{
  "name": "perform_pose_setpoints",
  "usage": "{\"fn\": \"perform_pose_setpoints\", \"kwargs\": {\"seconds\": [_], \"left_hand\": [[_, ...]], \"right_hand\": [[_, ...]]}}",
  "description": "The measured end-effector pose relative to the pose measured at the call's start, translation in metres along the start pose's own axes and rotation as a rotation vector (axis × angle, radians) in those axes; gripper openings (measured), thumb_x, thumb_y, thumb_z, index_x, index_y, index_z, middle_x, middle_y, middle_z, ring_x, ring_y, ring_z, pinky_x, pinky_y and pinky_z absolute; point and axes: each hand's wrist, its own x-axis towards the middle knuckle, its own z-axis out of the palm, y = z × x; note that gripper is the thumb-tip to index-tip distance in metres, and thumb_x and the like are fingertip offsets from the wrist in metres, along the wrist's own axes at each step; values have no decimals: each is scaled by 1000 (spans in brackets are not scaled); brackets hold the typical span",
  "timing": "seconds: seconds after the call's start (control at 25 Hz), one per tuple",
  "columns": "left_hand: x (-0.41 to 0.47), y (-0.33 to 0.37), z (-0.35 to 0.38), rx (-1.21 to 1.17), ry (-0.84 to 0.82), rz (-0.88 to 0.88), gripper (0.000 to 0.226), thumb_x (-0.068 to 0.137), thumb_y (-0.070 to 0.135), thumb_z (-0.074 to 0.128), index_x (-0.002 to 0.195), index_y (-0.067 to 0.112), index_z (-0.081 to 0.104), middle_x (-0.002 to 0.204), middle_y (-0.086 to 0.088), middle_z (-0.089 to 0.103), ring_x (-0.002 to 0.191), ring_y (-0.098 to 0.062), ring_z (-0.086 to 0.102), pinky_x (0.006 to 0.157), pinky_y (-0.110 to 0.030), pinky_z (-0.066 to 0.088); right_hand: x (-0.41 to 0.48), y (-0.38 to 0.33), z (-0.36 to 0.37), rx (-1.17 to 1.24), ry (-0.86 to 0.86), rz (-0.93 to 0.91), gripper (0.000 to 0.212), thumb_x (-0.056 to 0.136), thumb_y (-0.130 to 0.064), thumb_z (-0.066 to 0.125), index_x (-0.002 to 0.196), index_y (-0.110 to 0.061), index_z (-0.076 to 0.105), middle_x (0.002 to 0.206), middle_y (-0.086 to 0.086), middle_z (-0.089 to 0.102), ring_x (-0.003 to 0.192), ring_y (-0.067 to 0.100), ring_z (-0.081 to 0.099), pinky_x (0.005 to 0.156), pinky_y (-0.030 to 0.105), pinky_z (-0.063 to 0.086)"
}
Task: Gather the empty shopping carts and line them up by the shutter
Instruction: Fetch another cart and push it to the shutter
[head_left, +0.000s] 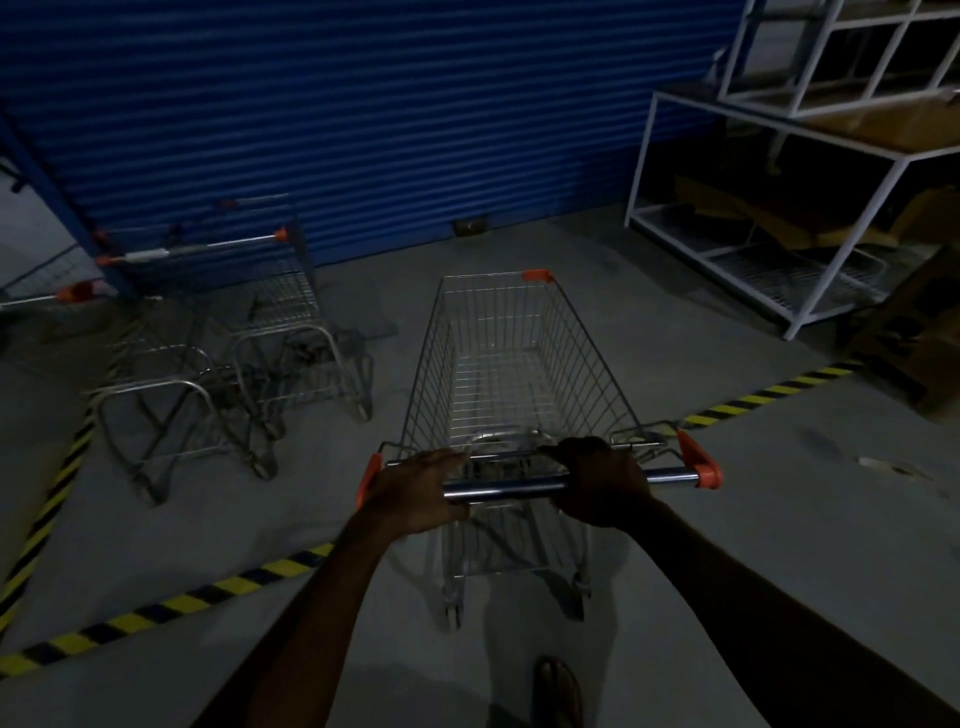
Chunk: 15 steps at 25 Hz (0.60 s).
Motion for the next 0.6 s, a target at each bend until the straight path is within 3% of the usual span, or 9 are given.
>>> {"fn": "perform_pose_setpoints", "kwargs": {"seconds": [0.08,0.16,0.24,0.36,0.52,0.6], "left_hand": [[34,-7,-11,36,28,-35,93,67,92,49,150,60,22,157,33,29,145,-1,34,122,-57,14],[63,-5,-30,39,19,-37,86,77,84,56,153,55,26,159,31,27,147,-1,31,123,-47,11],[97,-10,-46,51,30,-29,81,84,74,61,154,50,29,161,27,25,148,-2,30,121,-35,16],[150,-36,-58,-5,25,-40,81,84,68,67,154,47,33,161,21,31,146,-5,35,118,-26,24],[211,-81,-75,13,5,-119,87,73,83,61,150,54,31,158,27,33,144,-3,37,124,-48,15],[243,-110,-86,17,9,-136,88,72,84,60,149,57,30,156,31,33,144,-1,37,122,-51,12]], "right_hand": [[43,9,-5,-25,5,-21,75,86,-54,63,155,-42,35,156,-5,45,143,21,40,106,42,44],[85,16,-13,1,-23,-31,78,86,-57,65,156,-42,34,158,-3,42,144,23,39,109,45,43],[128,23,-24,19,-68,-48,82,85,-58,66,157,-44,30,160,-3,38,146,24,36,113,47,41],[192,29,-37,27,-101,-73,78,89,-45,64,158,-43,28,163,-1,32,147,25,34,112,47,42],[269,25,-47,-4,-85,-137,75,90,-41,63,158,-37,31,160,0,36,148,27,31,112,47,42],[310,16,-49,-6,-82,-143,74,87,-42,64,156,-36,36,156,1,40,146,29,35,108,49,46]]}}
